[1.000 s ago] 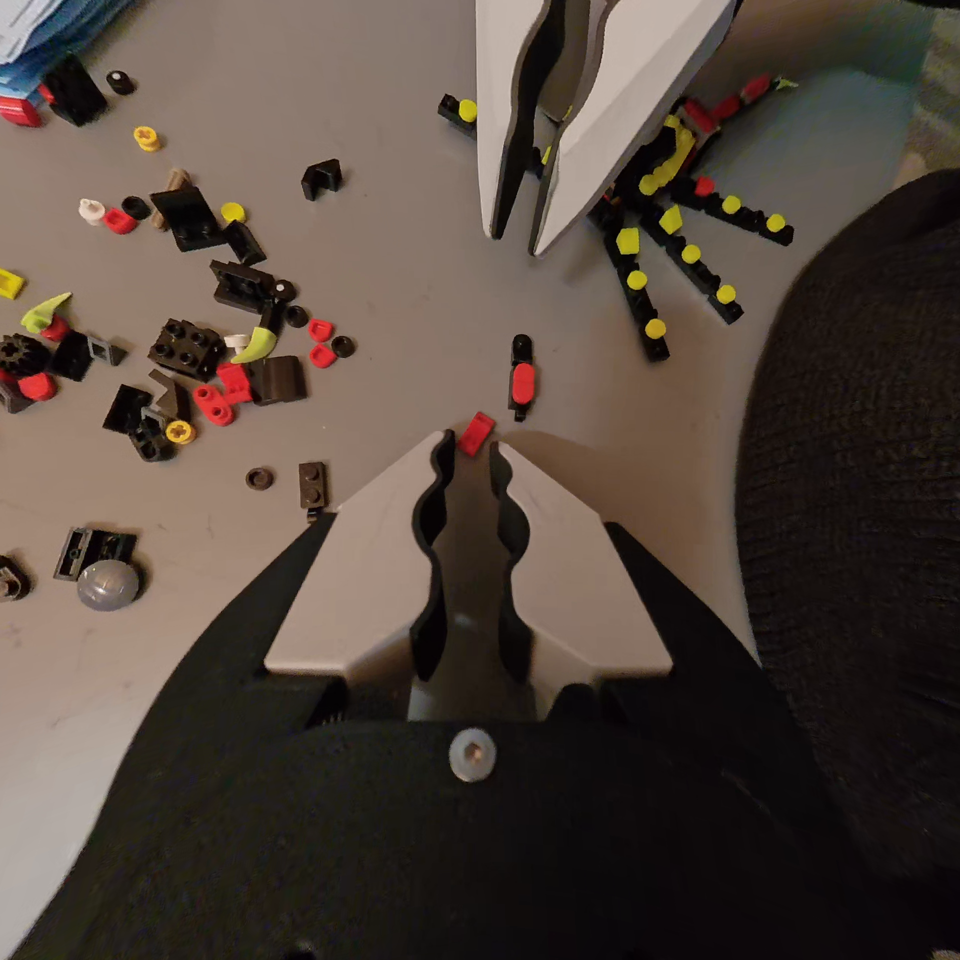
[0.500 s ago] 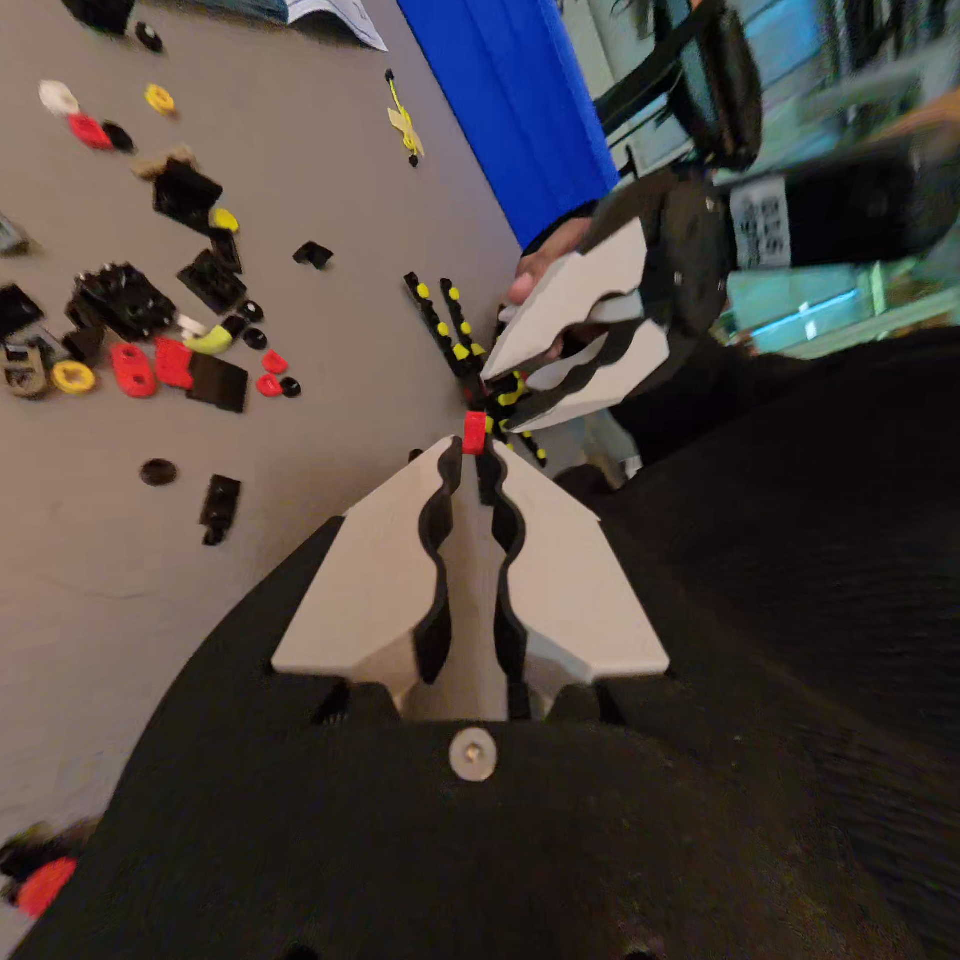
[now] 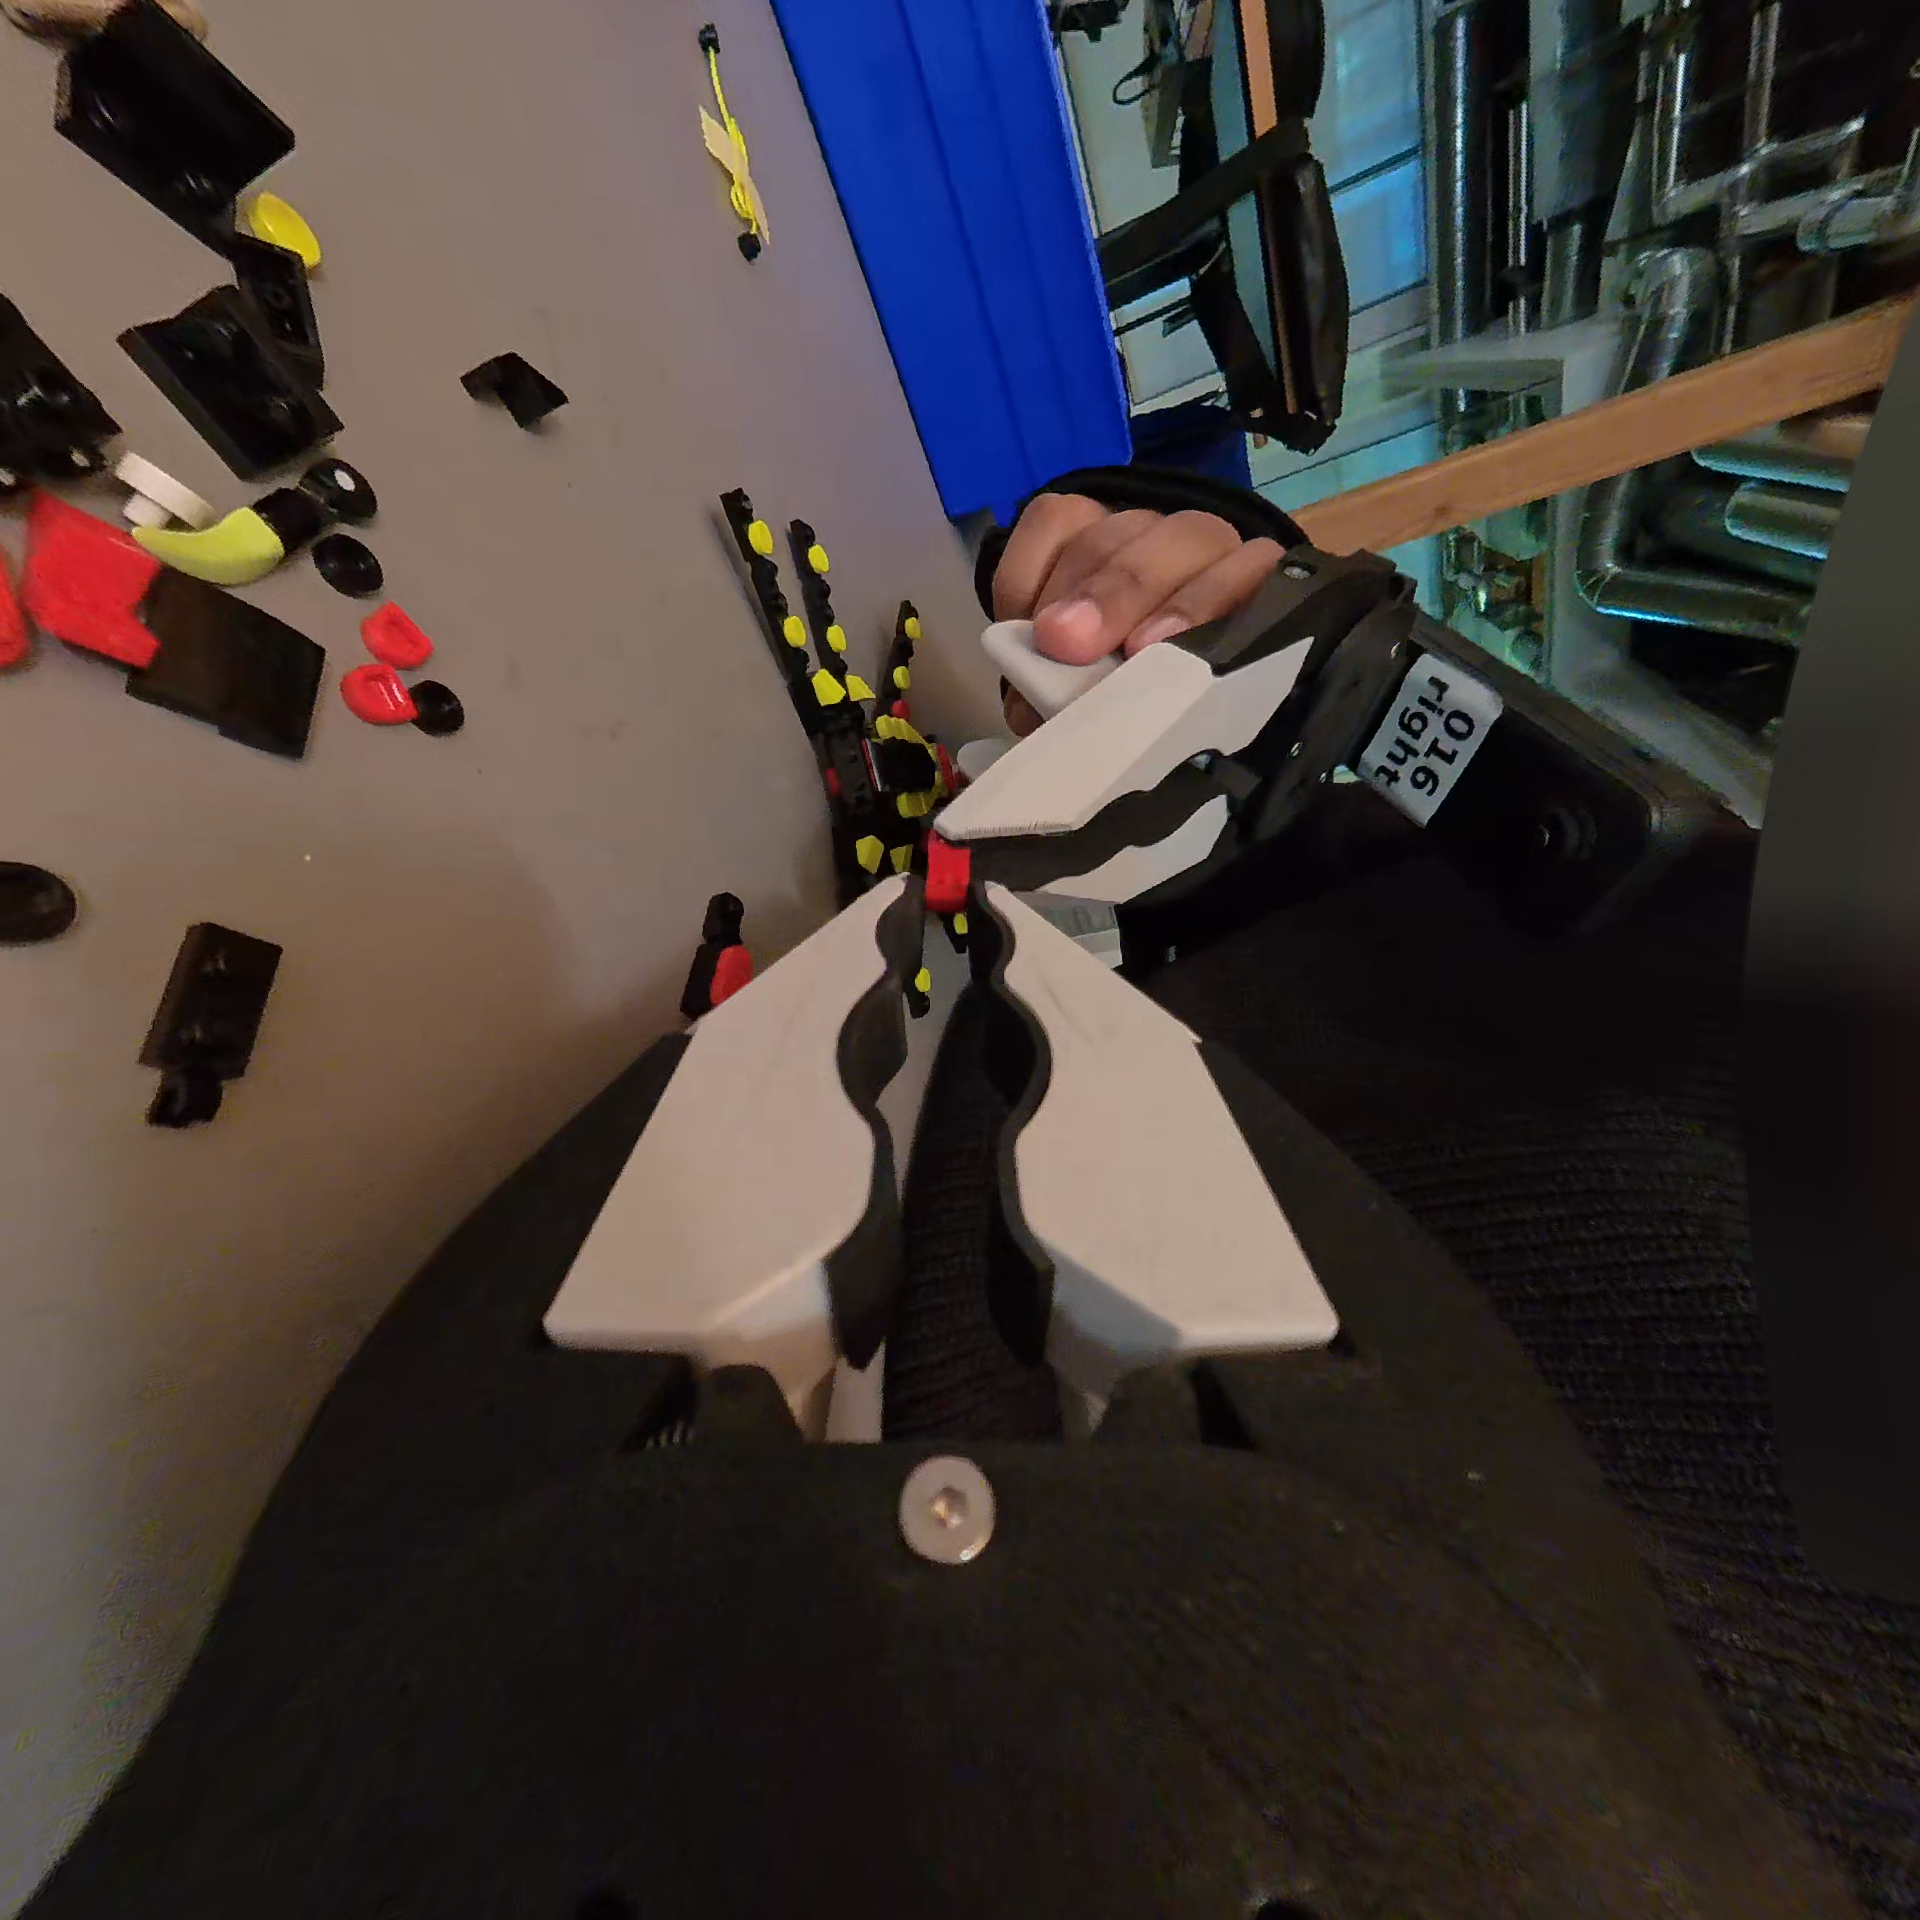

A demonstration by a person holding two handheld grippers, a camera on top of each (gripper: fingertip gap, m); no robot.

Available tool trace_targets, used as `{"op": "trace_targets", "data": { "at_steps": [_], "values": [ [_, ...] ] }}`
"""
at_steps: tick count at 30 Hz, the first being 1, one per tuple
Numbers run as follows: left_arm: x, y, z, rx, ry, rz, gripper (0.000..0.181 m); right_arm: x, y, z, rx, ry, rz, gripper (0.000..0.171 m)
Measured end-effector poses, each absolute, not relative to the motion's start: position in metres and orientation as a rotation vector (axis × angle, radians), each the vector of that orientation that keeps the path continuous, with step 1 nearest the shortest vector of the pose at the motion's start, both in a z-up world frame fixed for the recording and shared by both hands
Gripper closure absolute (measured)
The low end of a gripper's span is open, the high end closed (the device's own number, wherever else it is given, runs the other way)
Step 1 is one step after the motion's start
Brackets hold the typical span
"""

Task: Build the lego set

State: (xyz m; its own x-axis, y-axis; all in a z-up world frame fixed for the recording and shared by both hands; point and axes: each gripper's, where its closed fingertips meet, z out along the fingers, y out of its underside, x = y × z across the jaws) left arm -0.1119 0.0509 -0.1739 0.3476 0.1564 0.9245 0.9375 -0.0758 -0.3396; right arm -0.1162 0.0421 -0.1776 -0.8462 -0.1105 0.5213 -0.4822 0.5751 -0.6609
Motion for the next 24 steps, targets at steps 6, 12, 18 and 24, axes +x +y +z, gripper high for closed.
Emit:
{"op": "trace_targets", "data": {
  "at_steps": [6,12,18,24],
  "values": [
    [-0.118,0.046,-0.167,-1.558,-0.917,-0.749,0.164,-0.118,0.048,-0.173,0.207,-2.624,1.407,0.166],
    [-0.105,0.052,-0.167,-1.673,-0.775,-0.664,0.167,-0.107,0.05,-0.162,-0.25,-2.975,1.831,0.166],
    [-0.095,0.058,-0.162,-1.676,-0.716,-0.698,0.18,-0.098,0.053,-0.163,-0.369,-3.123,1.898,0.166],
    [-0.09,0.059,-0.16,-1.669,-0.683,-0.72,0.181,-0.095,0.054,-0.161,-0.401,-3.159,1.959,0.166]
  ]
}}
